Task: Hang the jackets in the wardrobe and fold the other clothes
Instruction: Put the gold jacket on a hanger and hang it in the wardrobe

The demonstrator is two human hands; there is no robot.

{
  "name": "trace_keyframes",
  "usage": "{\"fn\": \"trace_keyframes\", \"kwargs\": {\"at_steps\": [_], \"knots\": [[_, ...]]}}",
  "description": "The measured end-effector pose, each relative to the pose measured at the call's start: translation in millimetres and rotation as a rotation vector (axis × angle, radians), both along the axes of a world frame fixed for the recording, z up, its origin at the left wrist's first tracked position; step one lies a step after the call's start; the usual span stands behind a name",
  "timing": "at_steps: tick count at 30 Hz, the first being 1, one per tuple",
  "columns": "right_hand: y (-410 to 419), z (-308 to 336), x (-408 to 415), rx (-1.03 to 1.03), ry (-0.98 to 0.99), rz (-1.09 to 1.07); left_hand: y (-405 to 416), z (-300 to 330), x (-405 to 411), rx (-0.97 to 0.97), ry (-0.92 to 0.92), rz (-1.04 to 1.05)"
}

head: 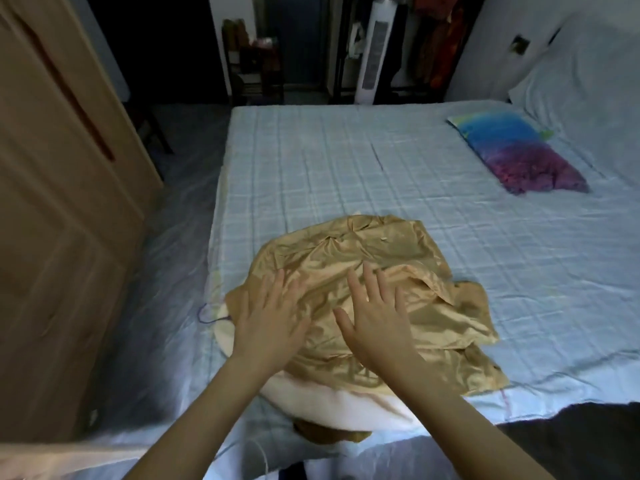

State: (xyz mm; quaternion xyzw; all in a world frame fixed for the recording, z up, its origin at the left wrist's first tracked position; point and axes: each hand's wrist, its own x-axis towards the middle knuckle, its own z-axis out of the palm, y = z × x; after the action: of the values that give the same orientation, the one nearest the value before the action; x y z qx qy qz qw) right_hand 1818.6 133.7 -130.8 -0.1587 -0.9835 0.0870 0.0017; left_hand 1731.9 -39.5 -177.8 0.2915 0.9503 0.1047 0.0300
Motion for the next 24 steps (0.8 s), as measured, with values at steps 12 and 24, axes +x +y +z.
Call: {"fn": "trace_keyframes", "kwargs": {"at_steps": [12, 24], "knots": [[-15.7, -70.5, -105.2, -0.076, -0.1, 0.196, -44.7, -45.8, -53.8, -0.107, -0.118, 0.388], [-10.7, -177.3, -196.4, -0.13, -0.246, 0.322, -22.9, -134.9, -82.7, -0.118, -0.306, 0.469]]}}
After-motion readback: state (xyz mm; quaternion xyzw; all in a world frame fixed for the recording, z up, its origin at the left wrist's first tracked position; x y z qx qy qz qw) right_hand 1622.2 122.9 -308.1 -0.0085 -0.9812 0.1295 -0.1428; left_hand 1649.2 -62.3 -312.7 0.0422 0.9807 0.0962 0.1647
